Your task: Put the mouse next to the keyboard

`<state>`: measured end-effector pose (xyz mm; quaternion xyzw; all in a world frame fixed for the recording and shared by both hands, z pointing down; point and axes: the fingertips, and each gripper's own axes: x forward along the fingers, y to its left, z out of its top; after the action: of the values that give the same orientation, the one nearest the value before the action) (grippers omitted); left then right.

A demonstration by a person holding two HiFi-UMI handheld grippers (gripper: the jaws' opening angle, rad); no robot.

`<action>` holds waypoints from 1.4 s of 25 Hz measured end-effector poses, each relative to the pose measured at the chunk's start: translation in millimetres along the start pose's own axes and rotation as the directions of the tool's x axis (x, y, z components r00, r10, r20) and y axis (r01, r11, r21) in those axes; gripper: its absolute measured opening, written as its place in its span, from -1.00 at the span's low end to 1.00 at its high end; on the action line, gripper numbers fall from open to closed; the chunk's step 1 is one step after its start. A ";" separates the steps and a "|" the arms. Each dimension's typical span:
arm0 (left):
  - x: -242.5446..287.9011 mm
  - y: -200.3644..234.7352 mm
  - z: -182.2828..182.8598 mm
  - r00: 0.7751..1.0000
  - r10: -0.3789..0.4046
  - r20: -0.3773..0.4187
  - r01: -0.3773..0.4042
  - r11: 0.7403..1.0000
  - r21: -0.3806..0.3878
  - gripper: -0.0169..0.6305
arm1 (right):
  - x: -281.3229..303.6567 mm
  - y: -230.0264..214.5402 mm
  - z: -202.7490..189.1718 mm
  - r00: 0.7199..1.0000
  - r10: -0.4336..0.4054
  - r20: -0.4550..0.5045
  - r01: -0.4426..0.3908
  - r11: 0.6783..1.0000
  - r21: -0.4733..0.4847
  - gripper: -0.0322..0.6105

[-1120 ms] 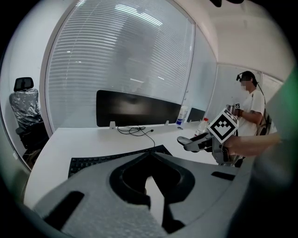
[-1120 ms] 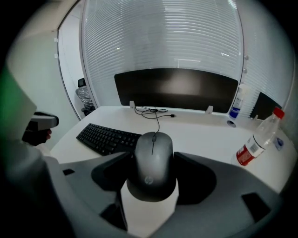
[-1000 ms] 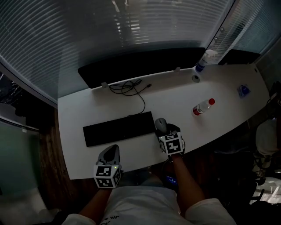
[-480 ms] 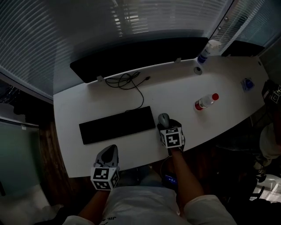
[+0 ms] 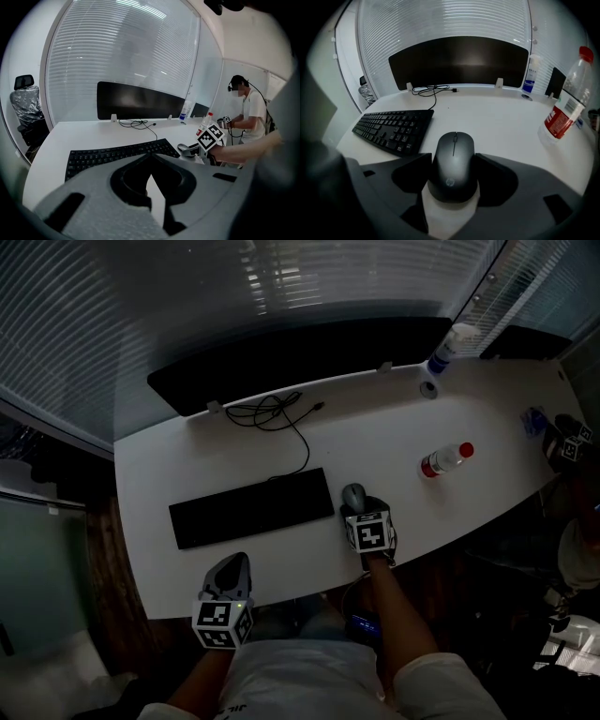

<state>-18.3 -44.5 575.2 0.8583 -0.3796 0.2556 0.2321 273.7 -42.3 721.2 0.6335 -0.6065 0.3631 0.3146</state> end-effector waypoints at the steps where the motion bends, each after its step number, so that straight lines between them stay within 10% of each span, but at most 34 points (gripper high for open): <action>1: 0.9 -1.0 0.3 1.000 -0.002 0.001 0.002 1.000 0.001 -0.93 | 1.3 -0.3 -1.0 1.000 0.002 0.001 -0.002 1.000 -0.002 0.01; 35: -15.3 -5.0 23.3 0.999 0.009 0.053 -0.006 0.998 -0.058 -0.93 | -93.6 47.7 35.6 0.987 0.077 0.144 -0.076 0.997 -0.012 0.01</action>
<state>-17.2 -47.2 547.0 0.8564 -0.3960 0.2224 0.2456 228.9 -24.8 621.3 0.6334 -0.6528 0.3263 0.2574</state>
